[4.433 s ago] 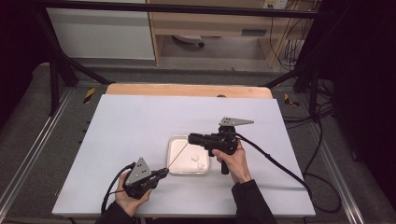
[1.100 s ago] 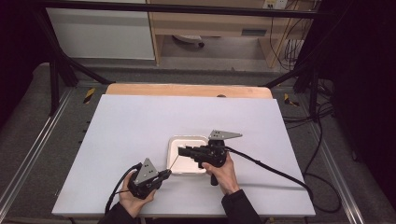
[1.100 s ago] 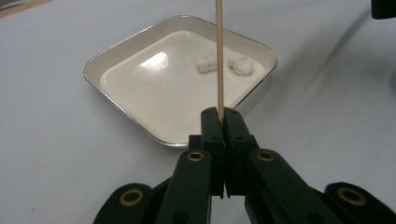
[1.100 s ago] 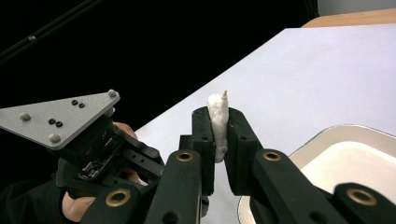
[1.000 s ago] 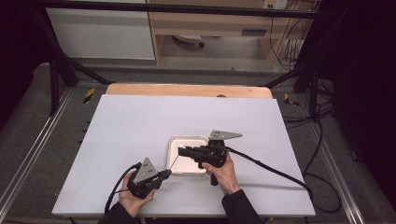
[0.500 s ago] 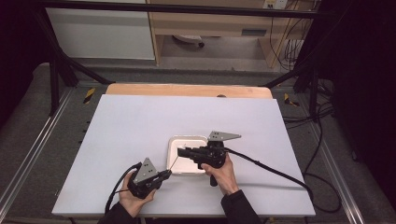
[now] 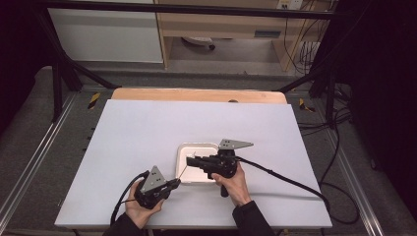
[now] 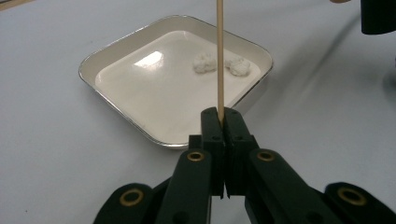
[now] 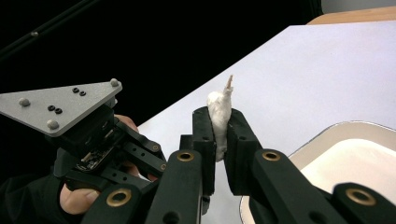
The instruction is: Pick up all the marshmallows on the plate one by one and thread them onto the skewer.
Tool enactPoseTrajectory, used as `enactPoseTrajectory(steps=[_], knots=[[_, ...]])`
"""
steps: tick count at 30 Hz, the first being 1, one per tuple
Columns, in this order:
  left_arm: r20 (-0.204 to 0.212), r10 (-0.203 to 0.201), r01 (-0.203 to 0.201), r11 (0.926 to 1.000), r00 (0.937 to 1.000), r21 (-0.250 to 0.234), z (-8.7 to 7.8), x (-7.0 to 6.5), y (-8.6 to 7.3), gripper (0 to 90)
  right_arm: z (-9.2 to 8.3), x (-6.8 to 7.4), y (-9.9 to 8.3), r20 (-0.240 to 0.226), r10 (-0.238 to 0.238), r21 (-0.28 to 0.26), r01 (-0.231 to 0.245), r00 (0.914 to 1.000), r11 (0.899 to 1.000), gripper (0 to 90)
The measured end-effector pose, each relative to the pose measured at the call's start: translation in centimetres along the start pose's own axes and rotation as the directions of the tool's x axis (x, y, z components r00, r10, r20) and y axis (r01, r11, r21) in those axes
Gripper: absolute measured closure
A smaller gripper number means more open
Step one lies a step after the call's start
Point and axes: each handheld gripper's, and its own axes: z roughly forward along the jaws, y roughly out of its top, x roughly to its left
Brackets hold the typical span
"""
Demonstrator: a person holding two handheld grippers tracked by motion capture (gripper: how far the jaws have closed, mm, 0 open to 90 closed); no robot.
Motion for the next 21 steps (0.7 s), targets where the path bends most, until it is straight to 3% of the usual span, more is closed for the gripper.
enactPoseTrajectory(steps=[21], knots=[[-0.003, -0.005, 0.005, 1.0000, 1.0000, 0.001, 0.04, 0.04, 0.03, 89.1, 0.27, -0.11, -0.37, -0.007, 0.015, 0.006, -0.015, 0.9999, 1.000, 84.9]])
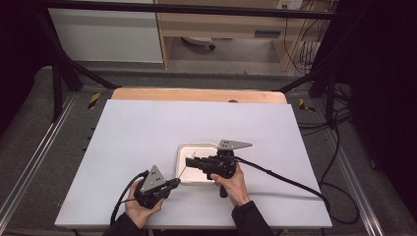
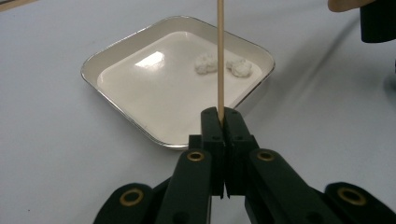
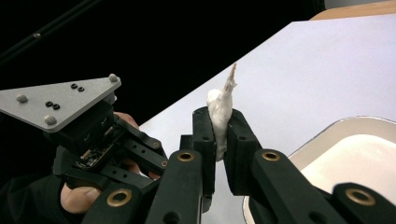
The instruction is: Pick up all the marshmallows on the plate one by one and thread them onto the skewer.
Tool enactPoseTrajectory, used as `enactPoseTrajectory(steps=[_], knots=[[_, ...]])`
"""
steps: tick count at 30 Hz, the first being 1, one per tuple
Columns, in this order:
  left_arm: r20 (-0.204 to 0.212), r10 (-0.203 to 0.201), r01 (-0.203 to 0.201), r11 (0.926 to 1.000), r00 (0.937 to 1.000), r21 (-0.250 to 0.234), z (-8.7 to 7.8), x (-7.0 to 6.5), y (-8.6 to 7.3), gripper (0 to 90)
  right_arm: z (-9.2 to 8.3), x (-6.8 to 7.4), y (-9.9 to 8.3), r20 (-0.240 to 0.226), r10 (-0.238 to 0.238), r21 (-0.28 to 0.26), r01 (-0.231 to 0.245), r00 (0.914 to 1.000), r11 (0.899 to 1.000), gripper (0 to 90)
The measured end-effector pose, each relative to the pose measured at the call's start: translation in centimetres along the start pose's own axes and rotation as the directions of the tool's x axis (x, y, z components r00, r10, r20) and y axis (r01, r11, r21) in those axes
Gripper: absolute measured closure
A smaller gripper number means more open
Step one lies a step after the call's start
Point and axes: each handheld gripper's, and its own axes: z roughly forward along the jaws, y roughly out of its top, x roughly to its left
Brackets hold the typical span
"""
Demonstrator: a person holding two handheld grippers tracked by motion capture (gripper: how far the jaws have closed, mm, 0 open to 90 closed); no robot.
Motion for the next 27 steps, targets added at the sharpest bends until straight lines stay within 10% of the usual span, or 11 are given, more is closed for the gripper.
enactPoseTrajectory(steps=[27], knots=[[-0.019, -0.016, 0.015, 0.9989, 0.9997, -0.044, -0.2, 0.2, 0.3, 88.9, 1.8, 0.4, -1.6, -0.013, 0.008, 0.057, -0.007, 0.9999, 0.998, 83.2]])
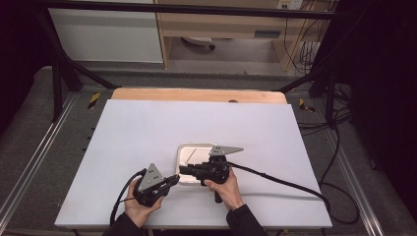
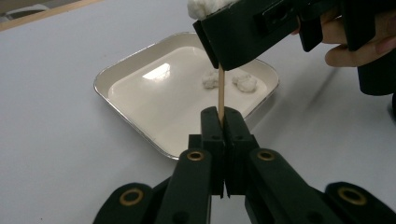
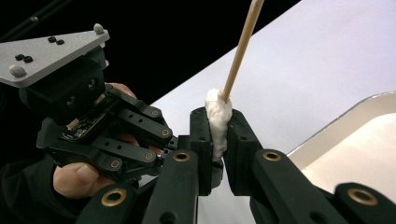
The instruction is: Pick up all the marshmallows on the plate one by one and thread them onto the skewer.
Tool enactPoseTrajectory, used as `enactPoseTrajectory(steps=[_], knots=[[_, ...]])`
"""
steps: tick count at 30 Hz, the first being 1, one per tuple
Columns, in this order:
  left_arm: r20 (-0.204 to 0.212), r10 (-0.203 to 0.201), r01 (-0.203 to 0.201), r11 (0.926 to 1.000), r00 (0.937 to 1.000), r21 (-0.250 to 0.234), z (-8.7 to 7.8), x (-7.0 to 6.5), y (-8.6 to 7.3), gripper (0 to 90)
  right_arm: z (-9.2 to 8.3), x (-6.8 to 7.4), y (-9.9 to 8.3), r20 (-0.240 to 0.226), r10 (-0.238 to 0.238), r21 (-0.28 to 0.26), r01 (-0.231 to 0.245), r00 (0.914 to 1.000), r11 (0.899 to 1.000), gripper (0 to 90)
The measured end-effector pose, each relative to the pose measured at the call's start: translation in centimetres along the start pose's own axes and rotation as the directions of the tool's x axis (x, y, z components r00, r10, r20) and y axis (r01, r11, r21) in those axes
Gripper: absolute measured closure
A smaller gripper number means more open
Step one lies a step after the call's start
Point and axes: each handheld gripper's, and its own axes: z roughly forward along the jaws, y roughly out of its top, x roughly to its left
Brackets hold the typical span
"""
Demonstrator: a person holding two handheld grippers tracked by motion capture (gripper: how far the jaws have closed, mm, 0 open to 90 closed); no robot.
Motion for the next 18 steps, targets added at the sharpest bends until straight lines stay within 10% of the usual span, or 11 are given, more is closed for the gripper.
enactPoseTrajectory(steps=[18], knots=[[0.006, -0.019, 0.019, 0.9996, 0.9998, -0.020, 0.00, 0.27, 0.11, 88.7, 0.27, 0.33, -0.14, 0.049, -0.034, 0.043, 0.032, 0.9982, 0.999, 70.9]])
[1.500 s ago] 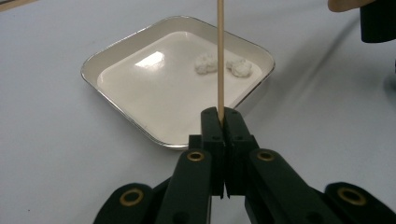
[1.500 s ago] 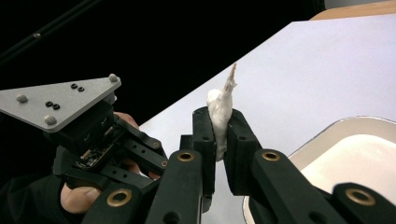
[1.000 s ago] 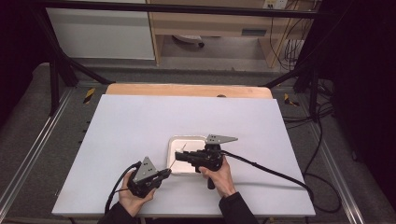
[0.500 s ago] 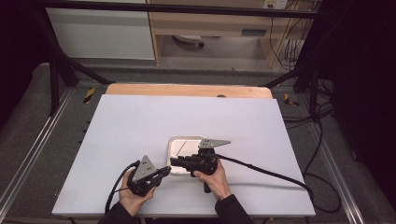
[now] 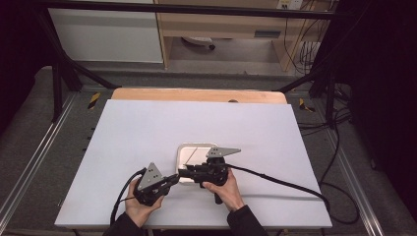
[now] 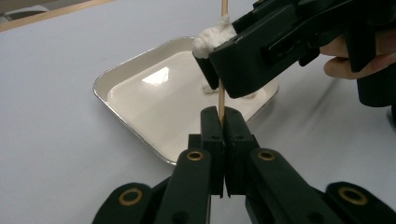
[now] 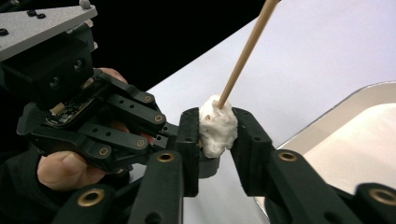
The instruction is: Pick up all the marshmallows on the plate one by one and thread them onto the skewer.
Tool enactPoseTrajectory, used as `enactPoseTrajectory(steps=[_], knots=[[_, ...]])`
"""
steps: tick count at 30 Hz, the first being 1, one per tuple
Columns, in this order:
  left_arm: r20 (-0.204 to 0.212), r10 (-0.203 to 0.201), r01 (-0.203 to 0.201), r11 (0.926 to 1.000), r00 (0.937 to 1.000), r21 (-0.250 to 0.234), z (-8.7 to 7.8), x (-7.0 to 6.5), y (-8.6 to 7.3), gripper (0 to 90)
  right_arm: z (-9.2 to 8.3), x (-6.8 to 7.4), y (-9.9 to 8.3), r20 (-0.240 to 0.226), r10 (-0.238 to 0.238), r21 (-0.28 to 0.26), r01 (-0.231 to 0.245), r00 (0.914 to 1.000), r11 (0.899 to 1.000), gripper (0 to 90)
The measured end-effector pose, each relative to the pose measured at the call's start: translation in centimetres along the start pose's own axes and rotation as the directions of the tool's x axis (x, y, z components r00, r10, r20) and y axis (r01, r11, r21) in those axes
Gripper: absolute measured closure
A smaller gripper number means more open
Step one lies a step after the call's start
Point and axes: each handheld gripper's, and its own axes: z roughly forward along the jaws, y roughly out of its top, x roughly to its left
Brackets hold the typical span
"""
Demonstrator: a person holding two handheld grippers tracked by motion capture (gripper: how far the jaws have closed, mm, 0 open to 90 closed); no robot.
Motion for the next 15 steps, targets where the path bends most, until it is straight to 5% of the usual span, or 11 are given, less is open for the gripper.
enactPoseTrajectory(steps=[3, 5, 7, 15], knots=[[-0.009, -0.004, 0.004, 1.0000, 0.9999, 0.004, 0.0, 0.0, 0.0, 88.7, -0.2, 0.1, 0.1, 0.020, -0.022, -0.001, 0.022, 0.9996, 1.000, 64.9], [-0.018, -0.018, 0.018, 0.9998, 0.9997, 0.003, 0.0, 0.2, -0.1, 88.8, -0.1, 0.2, 0.1, -0.001, -0.021, -0.003, 0.021, 0.9998, 1.000, 31.4], [-0.012, -0.033, 0.033, 0.9994, 0.9994, -0.013, -0.1, 0.7, -0.2, 88.8, -0.3, 0.2, 0.0, 0.072, -0.076, 0.018, 0.075, 0.9945, 0.997, 31.2], [-0.015, -0.053, 0.053, 0.9983, 0.9985, -0.024, -0.7, 1.2, -0.4, 88.7, -0.8, 0.3, 0.4, 0.105, -0.081, 0.046, 0.076, 0.9912, 0.996, 10.0]])
